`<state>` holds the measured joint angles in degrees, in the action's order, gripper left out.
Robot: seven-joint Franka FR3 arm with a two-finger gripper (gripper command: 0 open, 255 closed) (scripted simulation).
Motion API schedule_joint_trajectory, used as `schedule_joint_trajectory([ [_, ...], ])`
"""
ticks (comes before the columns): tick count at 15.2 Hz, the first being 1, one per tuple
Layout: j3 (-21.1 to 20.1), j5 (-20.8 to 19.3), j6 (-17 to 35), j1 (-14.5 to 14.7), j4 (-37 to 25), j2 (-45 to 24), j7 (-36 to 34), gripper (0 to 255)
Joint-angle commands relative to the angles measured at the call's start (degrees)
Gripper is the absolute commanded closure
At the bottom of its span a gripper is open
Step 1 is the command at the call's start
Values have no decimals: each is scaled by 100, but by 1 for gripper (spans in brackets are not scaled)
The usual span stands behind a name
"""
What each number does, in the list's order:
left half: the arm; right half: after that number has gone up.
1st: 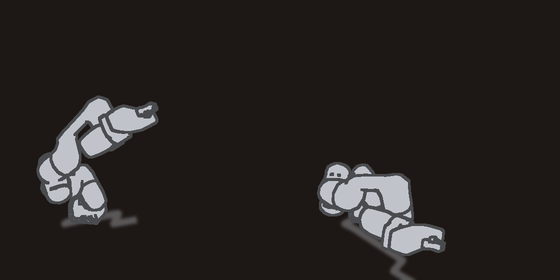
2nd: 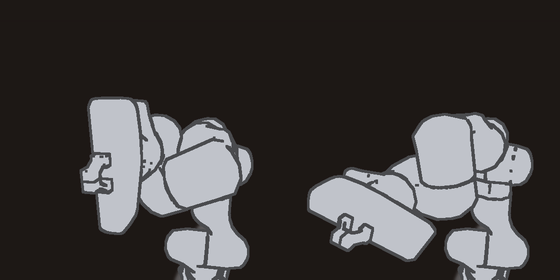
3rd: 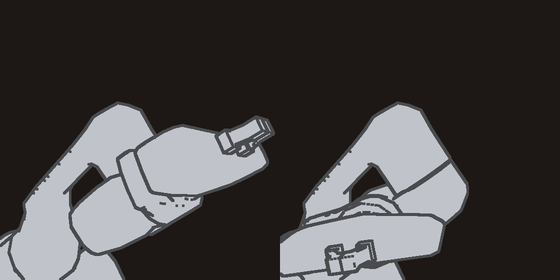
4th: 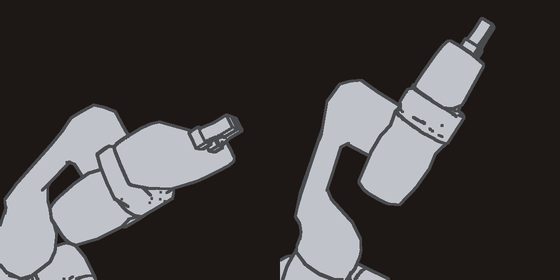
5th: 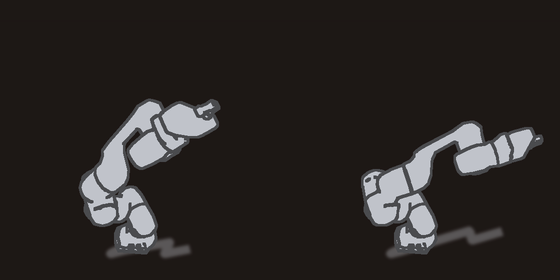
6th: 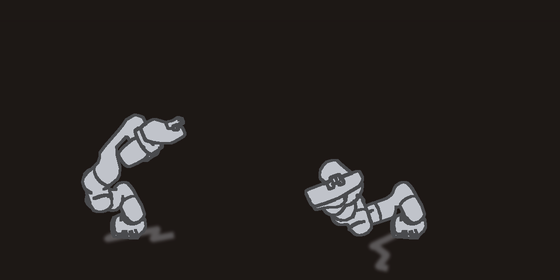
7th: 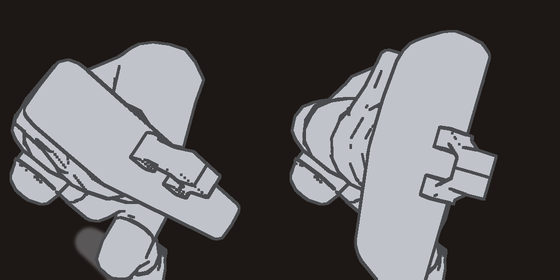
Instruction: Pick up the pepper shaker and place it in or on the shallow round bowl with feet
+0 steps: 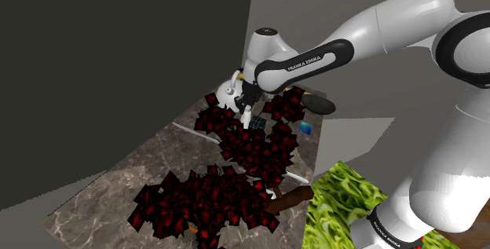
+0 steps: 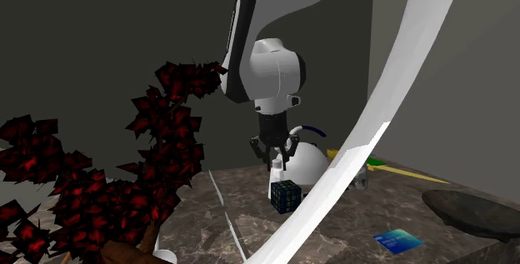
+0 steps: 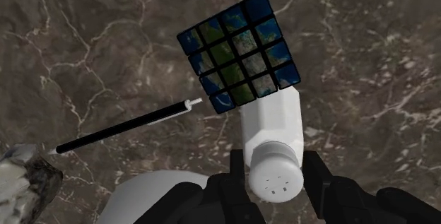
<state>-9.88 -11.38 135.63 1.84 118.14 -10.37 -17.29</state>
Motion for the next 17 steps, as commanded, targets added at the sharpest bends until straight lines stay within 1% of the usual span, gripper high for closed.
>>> schedule_joint_trajectory([
  [1, 1, 0, 0, -1, 1, -2, 0, 255],
  [5, 1, 0, 0, -1, 3, -1, 0, 255],
  [17, -43, 217, -829, -19, -423, 425, 213, 255],
])
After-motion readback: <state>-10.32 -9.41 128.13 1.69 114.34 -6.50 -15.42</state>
